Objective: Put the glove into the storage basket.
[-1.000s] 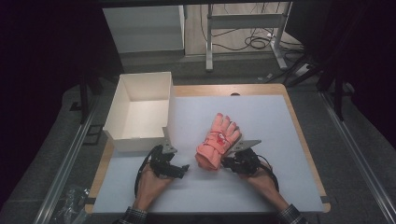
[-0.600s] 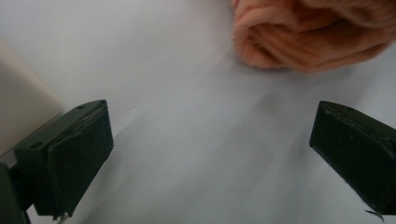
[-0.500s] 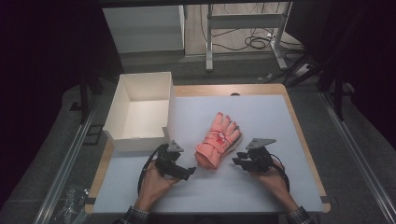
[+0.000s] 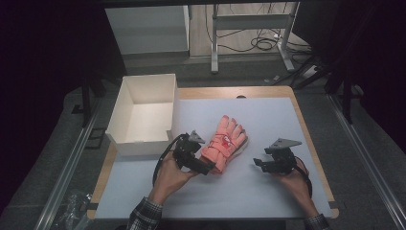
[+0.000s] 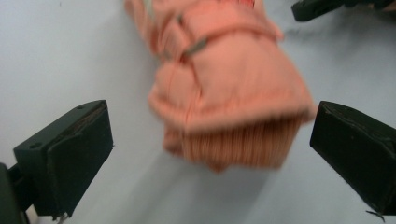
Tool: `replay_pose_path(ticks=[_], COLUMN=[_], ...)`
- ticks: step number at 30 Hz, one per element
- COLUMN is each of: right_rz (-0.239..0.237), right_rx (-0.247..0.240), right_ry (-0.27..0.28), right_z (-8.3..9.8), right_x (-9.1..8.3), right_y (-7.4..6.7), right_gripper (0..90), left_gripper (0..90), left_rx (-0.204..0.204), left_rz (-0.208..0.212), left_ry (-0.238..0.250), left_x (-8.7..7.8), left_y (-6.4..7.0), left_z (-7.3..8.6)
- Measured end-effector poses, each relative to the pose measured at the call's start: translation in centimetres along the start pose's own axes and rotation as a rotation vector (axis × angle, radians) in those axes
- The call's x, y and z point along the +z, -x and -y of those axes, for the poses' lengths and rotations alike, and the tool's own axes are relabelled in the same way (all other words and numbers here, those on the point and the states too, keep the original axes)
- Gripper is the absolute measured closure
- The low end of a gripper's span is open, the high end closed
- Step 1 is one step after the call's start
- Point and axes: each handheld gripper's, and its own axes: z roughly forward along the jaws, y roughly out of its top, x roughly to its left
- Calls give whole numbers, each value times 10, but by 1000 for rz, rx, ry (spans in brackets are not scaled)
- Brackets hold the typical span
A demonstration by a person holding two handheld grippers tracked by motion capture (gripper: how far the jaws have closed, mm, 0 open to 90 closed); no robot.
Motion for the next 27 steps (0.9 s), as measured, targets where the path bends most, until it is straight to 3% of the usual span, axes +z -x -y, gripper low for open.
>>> replay_pose_path(ticks=[2, 5, 7, 10, 17, 27], right_rz=[13, 15, 7, 0, -31, -28], right_rx=[11, 16, 25, 25, 57, 51], right_ry=[-9, -12, -11, -2, 11, 9], right_z=[2, 6, 6, 7, 9, 9], right_x=[1, 2, 1, 1, 1, 1], right_y=[4, 7, 8, 9, 13, 13], right_gripper=[310, 305, 304, 294, 289, 285], left_gripper=[0, 0, 0, 0, 0, 16], left_rx=[4, 8, 5, -12, -4, -3], left_rz=[4, -5, -34, -32, -54, -64], left_ry=[-2, -13, -33, -52, -138, -237], left_x=[7, 14, 25, 42, 75, 98], left_y=[2, 3, 3, 2, 8, 13], left_z=[-16, -24, -31, -36, -34, -22])
